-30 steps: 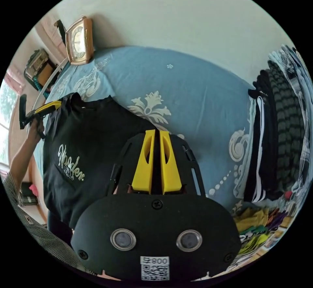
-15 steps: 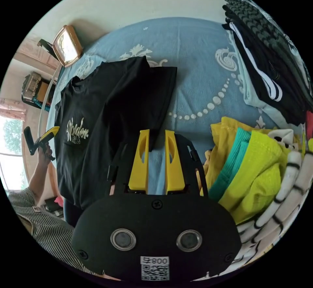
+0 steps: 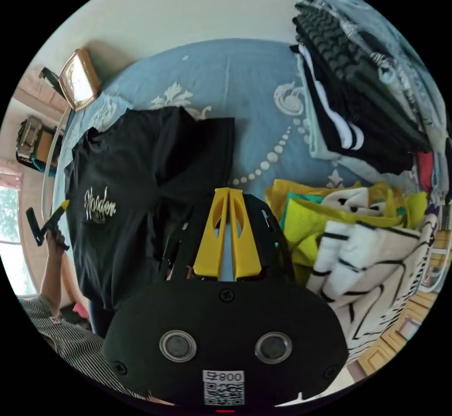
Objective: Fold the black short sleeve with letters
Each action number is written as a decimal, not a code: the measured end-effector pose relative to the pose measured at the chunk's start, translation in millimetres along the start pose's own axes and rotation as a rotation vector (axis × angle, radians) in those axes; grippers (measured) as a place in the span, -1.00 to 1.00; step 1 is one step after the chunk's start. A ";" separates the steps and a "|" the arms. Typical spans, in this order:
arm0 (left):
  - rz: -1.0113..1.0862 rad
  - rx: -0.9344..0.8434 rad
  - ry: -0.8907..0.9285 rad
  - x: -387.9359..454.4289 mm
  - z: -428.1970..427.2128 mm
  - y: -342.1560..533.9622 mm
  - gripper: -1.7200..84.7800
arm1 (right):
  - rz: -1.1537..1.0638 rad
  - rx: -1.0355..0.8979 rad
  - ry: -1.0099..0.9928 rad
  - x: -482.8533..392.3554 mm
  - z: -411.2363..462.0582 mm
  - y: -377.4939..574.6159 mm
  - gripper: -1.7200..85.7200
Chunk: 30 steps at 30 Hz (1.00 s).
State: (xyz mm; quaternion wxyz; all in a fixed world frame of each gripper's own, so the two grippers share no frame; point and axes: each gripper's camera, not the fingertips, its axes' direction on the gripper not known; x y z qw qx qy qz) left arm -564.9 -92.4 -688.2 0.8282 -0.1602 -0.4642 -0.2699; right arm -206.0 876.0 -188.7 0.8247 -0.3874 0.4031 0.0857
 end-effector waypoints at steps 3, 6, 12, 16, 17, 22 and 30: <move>-0.043 0.049 -0.079 -15.2 -18.2 2.8 -0.81 | 0.030 0.134 0.028 3.3 -18.0 -12.3 -0.88; -0.119 0.109 -0.163 -34.7 -35.0 3.0 -0.79 | 0.024 0.110 -0.033 7.5 -4.6 -46.9 -0.82; -0.268 0.106 -0.330 -64.9 -36.1 4.2 -0.80 | 0.028 0.039 -0.049 -1.0 31.2 -93.5 -0.80; -0.291 0.065 -0.352 -69.5 -28.0 7.2 -0.92 | 0.017 0.016 -0.007 -6.9 38.8 -93.9 -0.91; -0.288 0.060 -0.351 -68.9 -30.4 7.2 -0.93 | 0.016 0.008 0.010 -6.8 36.4 -92.5 -0.92; -0.281 0.082 -0.387 -66.4 -49.0 14.2 -0.95 | 0.055 0.085 0.041 4.9 9.0 -78.0 -0.95; -0.272 0.149 -0.317 -61.5 -64.4 17.1 -0.88 | 0.189 0.219 -0.138 13.4 -14.5 -65.6 -0.93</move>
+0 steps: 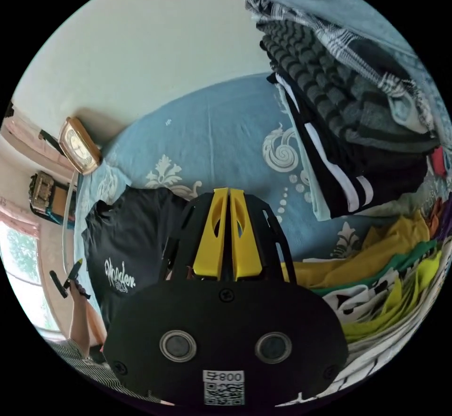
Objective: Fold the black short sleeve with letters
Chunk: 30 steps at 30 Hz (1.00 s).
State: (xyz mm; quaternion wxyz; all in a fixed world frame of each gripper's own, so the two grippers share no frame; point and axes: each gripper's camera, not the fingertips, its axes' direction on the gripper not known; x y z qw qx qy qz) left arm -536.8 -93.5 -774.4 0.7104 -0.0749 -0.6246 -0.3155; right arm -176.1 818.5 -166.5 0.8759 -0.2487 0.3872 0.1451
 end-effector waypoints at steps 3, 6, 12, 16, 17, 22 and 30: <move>0.108 0.033 0.074 21.2 -3.0 -13.4 -0.81 | -0.040 0.088 -0.026 -25.4 -20.0 3.3 -0.91; 0.225 0.004 0.128 48.0 9.4 -36.0 -0.79 | -0.213 0.003 -0.154 -79.4 -7.1 -4.9 -0.85; 0.382 -0.079 0.152 101.7 47.1 -86.7 -0.77 | -0.534 -0.151 -0.018 -207.7 51.6 -15.2 -0.81; 0.441 -0.149 0.101 121.5 71.4 -113.2 -0.76 | -0.677 -0.202 0.100 -259.5 75.3 -13.2 -0.81; 0.435 -0.173 0.080 123.0 78.1 -117.4 -0.77 | -0.704 -0.198 0.117 -268.4 76.9 -11.0 -0.82; 0.448 -0.231 0.083 122.1 90.3 -113.6 -0.88 | -0.757 -0.202 0.128 -285.9 70.3 -1.9 -0.90; 0.412 0.028 0.256 100.0 28.3 -89.8 -0.95 | -0.674 0.065 -0.050 -266.4 -19.4 21.5 -0.95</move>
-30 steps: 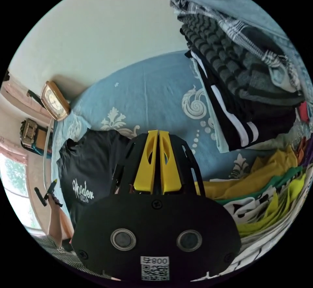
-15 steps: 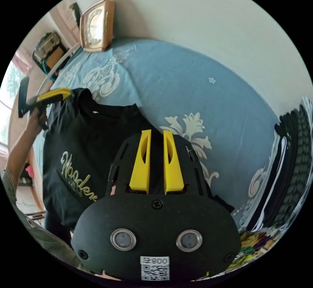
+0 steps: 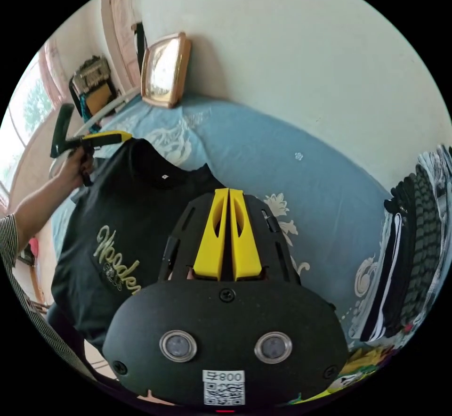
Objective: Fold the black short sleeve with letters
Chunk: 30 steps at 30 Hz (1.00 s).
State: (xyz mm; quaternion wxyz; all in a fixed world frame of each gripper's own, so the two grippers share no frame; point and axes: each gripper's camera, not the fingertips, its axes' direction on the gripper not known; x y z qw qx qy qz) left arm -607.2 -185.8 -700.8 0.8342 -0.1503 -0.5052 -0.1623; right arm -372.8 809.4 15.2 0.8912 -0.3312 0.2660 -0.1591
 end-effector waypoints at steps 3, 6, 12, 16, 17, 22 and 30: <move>-0.004 -0.036 -0.061 -4.8 2.4 11.9 -0.95 | 0.033 -0.053 0.022 2.1 9.8 2.1 -0.95; -0.029 -0.123 -0.085 -11.4 10.8 26.2 -0.94 | 0.079 -0.195 0.010 8.7 35.9 2.9 -0.95; -0.052 -0.017 -0.001 -25.5 -50.7 72.4 -0.90 | 0.157 -0.047 0.026 14.6 -32.2 26.2 -0.96; -0.129 0.012 -0.032 -43.6 -112.4 140.2 -0.89 | 0.134 -0.028 0.007 9.0 -90.1 76.9 -0.96; -0.163 0.009 -0.049 -48.4 -127.6 163.4 -0.89 | 0.125 -0.044 0.008 5.3 -103.3 96.5 -0.96; -0.307 -0.061 -0.133 -63.4 -164.4 246.4 -0.90 | 0.166 -0.176 0.100 -6.2 -122.1 168.0 -0.96; -0.475 -0.115 -0.115 -89.3 -188.5 304.3 -0.94 | 0.307 -0.246 0.061 11.2 -139.5 203.5 -0.96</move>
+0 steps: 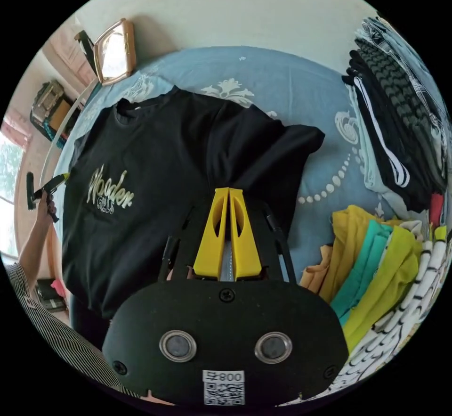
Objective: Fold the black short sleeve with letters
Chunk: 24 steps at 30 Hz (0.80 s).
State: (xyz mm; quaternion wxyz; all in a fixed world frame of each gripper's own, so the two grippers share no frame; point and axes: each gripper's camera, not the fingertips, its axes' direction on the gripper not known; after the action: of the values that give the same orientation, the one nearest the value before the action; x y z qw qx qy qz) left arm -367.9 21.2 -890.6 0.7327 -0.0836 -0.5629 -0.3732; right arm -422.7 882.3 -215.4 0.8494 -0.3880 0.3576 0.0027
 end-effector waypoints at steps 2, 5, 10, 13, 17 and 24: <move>0.017 0.032 0.026 -1.8 -19.3 14.5 -0.94 | 0.007 0.045 0.022 1.3 -26.6 14.1 -0.96; 0.059 0.010 0.108 -1.9 -38.6 44.0 -0.91 | 0.019 0.070 -0.005 0.8 -60.1 48.4 -0.95; 0.043 -0.105 0.195 -17.9 -61.4 122.2 -0.80 | 0.030 -0.007 -0.138 -5.0 -89.6 135.5 -0.93; -0.027 -0.167 0.195 -39.3 -76.7 176.7 -0.75 | 0.049 -0.124 -0.143 -5.2 -98.7 193.9 -0.89; -0.092 -0.215 0.178 -65.9 -93.8 233.6 -0.72 | 0.098 -0.230 -0.154 1.7 -108.9 254.7 -0.83; -0.095 -0.286 0.130 -81.7 -88.9 262.6 -0.75 | 0.138 -0.251 -0.105 9.8 -118.2 285.8 -0.82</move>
State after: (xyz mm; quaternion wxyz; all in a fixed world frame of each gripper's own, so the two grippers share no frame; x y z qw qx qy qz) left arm -138.9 195.7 -916.2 0.7297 -0.1361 -0.4589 -0.4883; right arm -567.6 1001.2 -461.5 0.8097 -0.4650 0.3352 0.1258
